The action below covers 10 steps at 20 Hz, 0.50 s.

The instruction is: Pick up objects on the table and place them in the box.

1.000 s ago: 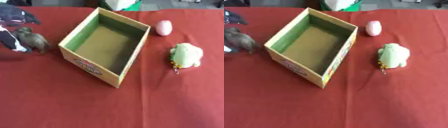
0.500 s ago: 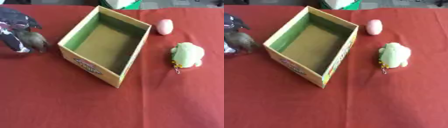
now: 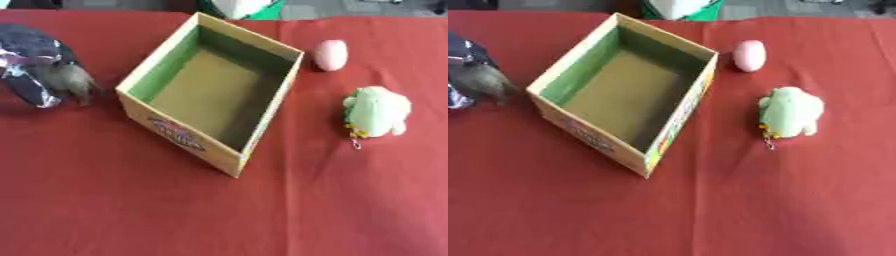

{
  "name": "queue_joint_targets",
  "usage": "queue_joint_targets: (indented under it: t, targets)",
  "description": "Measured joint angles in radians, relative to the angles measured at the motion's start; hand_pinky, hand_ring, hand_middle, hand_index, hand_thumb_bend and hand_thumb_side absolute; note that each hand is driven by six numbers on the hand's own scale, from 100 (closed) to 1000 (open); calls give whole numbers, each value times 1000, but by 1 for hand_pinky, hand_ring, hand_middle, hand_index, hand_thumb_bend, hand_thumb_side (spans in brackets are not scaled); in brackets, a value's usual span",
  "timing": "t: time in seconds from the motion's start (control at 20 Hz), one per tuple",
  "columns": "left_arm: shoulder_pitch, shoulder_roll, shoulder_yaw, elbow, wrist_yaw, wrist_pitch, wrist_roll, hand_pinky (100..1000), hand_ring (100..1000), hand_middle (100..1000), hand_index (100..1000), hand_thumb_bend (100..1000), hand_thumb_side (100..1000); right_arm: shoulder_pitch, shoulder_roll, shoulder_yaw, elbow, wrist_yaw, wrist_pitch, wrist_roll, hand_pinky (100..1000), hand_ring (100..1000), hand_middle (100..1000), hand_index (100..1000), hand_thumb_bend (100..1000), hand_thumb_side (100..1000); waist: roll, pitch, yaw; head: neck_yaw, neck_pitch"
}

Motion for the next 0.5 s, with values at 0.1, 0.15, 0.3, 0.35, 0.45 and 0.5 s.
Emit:
queue_joint_targets:
  t: [0.1, 0.15, 0.3, 0.35, 0.45, 0.5]
  targets:
    - [0, -1, 0, 0, 14, 0, 3, 624, 716, 567, 704, 100, 416, 0, 0, 0, 0, 0, 1, -1, 788, 847, 730, 843, 100, 1000, 0, 0, 0, 0, 0]
    - [0, -2, 0, 0, 20, 2, 5, 614, 703, 549, 683, 100, 420, 0, 1, 0, 0, 0, 2, -2, 788, 846, 729, 843, 100, 1000, 0, 0, 0, 0, 0]
    - [0, -6, 0, 0, 38, 11, 16, 603, 679, 516, 642, 100, 435, 1, 2, 0, 0, 0, 2, -2, 789, 846, 729, 843, 100, 1000, 0, 0, -1, 0, 0]
    - [0, -6, 0, 0, 44, 15, 20, 597, 666, 502, 623, 100, 427, 2, 4, 0, 0, 0, 3, -2, 789, 846, 729, 844, 100, 1000, 0, 0, -1, 0, 0]
    - [0, -7, 0, 2, 53, 21, 27, 580, 639, 483, 597, 100, 410, 6, 7, 0, 0, 0, 3, -2, 789, 848, 729, 844, 100, 1000, 0, 0, -1, 0, 0]
    - [1, -7, 0, 4, 58, 24, 32, 566, 619, 465, 574, 100, 395, 8, 7, 0, 0, 0, 3, -2, 789, 848, 729, 844, 100, 1000, 0, 0, -2, 0, 0]
